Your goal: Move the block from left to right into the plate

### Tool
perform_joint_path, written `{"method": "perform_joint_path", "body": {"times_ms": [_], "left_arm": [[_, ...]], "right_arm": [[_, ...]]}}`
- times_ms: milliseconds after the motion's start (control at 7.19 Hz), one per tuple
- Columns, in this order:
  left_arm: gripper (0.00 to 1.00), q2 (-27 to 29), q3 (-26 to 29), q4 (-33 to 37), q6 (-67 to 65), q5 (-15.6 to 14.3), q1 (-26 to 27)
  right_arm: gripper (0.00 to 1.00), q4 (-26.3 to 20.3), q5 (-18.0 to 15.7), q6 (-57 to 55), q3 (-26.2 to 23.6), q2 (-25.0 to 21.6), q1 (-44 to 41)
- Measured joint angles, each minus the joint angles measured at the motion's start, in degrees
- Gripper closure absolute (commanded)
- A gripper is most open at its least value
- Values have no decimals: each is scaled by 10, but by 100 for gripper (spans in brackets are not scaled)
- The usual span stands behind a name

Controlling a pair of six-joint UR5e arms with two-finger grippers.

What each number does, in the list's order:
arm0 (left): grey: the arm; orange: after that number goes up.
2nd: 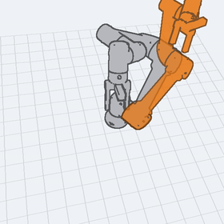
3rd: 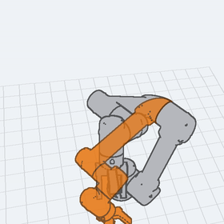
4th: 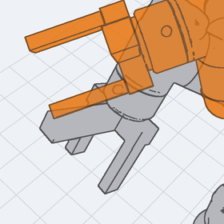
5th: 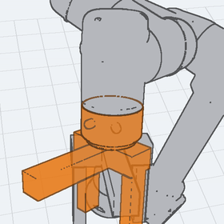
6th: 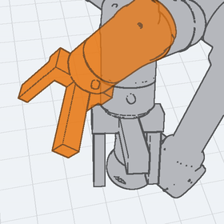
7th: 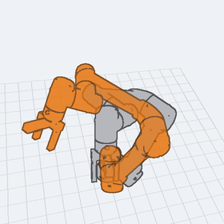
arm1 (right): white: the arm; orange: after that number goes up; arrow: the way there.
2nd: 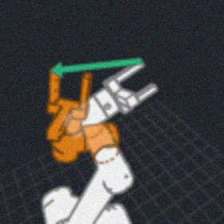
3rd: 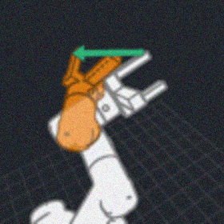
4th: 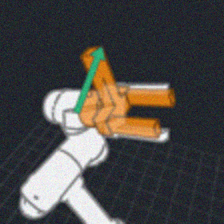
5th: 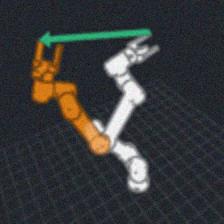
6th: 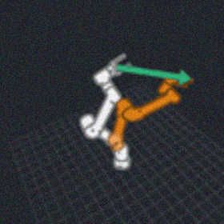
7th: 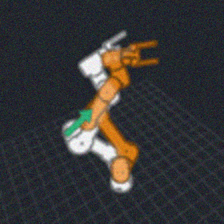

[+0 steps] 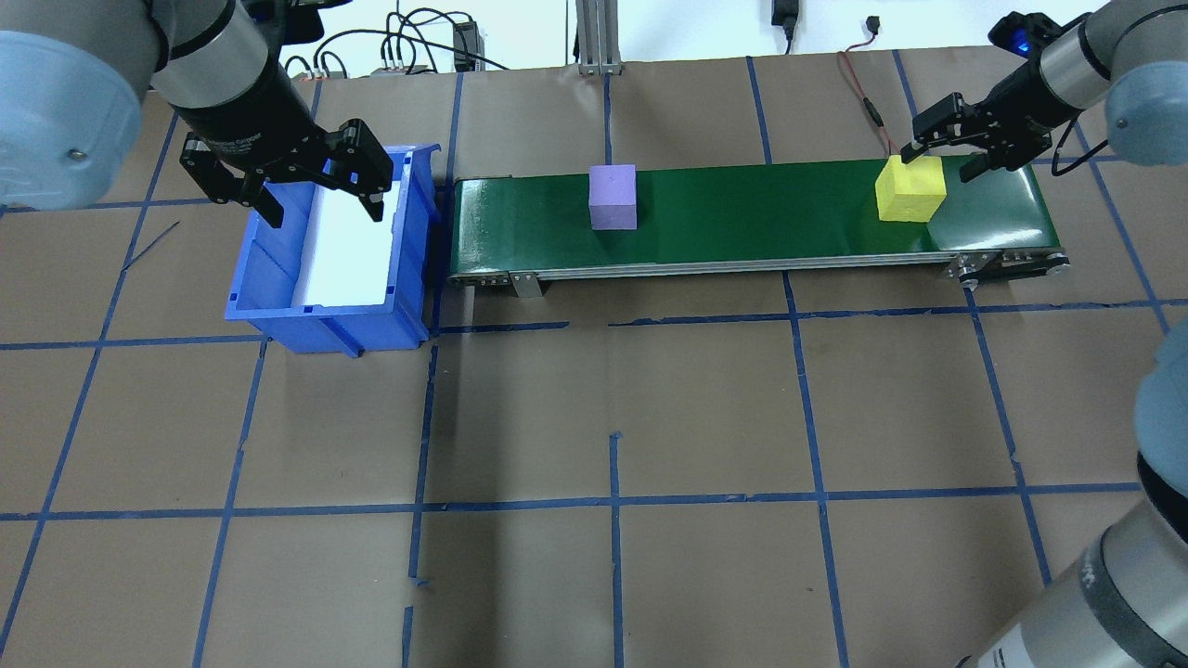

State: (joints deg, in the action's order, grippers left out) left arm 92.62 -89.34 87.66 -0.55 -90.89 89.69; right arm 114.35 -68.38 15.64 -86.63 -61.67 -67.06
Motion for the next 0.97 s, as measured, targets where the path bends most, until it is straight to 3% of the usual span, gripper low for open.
{"method": "perform_joint_path", "body": {"times_ms": [278, 417, 556, 695, 973], "left_arm": [[0, 0, -3, 0, 0, -5, 0], [0, 0, -6, 0, 0, -5, 0], [0, 0, -11, 0, -1, -4, 0], [0, 0, -14, 0, -1, -4, 0], [0, 0, -15, 0, -1, -5, 0]], "right_arm": [[1, 1, -22, -1, 7, 8, 0], [11, 1, -49, 2, 8, 12, 0], [39, 1, -83, 3, 9, 15, 1], [55, 1, -111, 5, 10, 17, 1], [61, 0, -168, 17, 4, 9, 1]]}}
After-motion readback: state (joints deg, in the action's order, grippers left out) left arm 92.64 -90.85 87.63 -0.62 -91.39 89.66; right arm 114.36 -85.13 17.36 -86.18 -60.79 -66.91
